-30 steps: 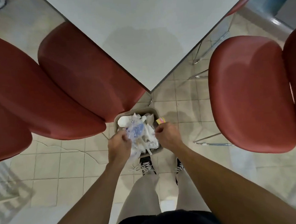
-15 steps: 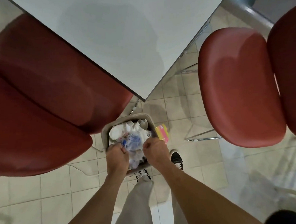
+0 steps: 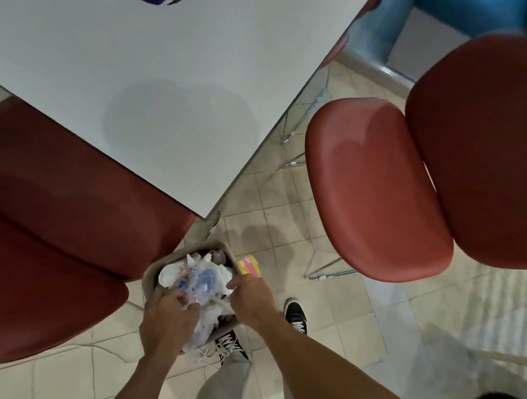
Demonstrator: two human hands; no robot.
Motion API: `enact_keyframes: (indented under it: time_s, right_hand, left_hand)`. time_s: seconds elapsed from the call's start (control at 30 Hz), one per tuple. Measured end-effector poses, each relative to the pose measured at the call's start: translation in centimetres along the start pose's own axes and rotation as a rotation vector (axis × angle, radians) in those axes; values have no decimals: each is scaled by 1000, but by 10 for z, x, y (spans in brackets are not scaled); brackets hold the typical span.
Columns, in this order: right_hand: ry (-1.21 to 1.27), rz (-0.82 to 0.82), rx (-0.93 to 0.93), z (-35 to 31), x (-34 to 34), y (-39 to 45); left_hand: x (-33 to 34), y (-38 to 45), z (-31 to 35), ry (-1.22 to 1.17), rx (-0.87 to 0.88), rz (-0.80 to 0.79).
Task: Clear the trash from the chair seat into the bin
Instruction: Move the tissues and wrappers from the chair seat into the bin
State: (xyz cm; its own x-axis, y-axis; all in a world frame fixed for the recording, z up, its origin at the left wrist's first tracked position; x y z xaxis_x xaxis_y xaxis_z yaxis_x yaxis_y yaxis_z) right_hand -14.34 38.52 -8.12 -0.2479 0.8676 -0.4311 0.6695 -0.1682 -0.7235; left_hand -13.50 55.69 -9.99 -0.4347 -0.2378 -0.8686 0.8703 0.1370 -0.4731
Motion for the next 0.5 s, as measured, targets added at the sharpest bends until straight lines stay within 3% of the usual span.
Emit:
enact_keyframes:
  time_s: [0.3,0.5]
  right_hand:
    - [84,20,-118,-10,-53,-10]
    - [177,14,-175,-7,-123,-19]
  left_hand:
    - [-58,-7,68,-87,45,192]
    - [-81,-25,131,-87,100,208]
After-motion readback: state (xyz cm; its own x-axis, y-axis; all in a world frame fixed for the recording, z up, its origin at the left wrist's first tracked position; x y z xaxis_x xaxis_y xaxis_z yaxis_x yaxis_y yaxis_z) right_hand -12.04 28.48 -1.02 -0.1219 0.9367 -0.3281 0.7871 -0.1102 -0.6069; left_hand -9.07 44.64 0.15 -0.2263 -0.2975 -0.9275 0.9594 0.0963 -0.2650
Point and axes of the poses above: each hand's wrist, its own y-axis towards the middle knuckle, its own x-axis out of the palm, z = x × y, the point moved 2 cm from there along y, towards the middle knuckle, and after that the axes turned 12 degrees about y, right-handed, at the moved point
